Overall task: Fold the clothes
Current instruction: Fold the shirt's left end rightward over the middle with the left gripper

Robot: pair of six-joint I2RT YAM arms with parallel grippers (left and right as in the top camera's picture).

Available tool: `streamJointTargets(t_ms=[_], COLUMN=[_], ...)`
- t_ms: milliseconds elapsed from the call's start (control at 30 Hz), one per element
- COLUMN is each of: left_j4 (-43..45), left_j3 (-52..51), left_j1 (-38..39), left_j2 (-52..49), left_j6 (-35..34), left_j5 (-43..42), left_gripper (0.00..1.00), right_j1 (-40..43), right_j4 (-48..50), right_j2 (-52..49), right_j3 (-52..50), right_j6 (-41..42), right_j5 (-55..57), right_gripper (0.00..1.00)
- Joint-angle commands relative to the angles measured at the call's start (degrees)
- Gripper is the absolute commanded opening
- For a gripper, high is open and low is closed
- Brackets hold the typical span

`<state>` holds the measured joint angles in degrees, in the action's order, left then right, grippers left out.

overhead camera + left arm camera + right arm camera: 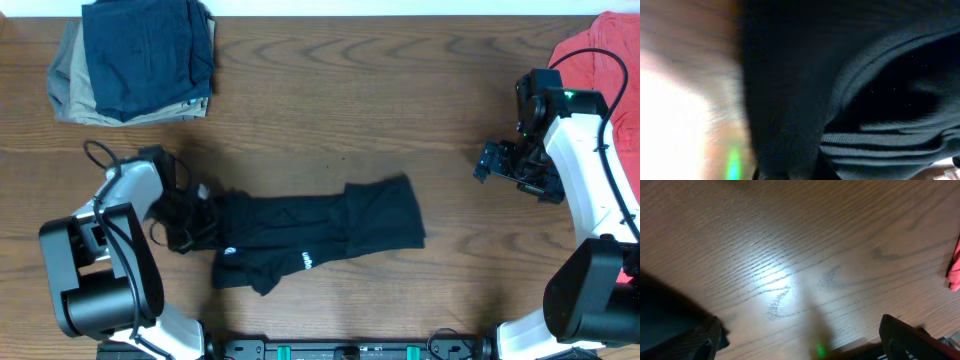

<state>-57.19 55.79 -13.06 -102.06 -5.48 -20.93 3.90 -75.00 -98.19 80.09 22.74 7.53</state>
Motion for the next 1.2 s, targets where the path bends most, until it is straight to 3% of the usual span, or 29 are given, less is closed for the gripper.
streamJointTargets(t_ms=[0, 333, 567, 1000, 1167], left_j4=[-4.0, -16.7, -21.4, -12.5, -9.9], left_j3=[6.8, 18.4, 18.7, 18.6, 18.7], left_j1=[-0.1, 0.4, 8.3, 32.1, 38.0], left_j2=[0.1, 10.6, 16.7, 16.7, 16.6], left_j6=[-5.4, -5.4, -5.4, -16.5, -19.4], left_j5=[9.1, 10.7, 10.7, 10.7, 11.6], left_gripper=[0.06, 0.06, 0.06, 0.06, 0.06], right_j1=[-0.2, -0.2, -0.2, -0.2, -0.2], right_j4=[0.0, 0.0, 0.0, 0.0, 0.0], right_j2=[-0.3, -0.3, -0.3, -0.3, -0.3], right_j3=[0.7, 0.7, 0.7, 0.7, 0.7], right_j6=[-0.5, -0.5, -0.5, -0.5, -0.5], right_j5=[0.6, 0.6, 0.6, 0.6, 0.6], right_gripper=[0.99, 0.99, 0.99, 0.99, 0.99])
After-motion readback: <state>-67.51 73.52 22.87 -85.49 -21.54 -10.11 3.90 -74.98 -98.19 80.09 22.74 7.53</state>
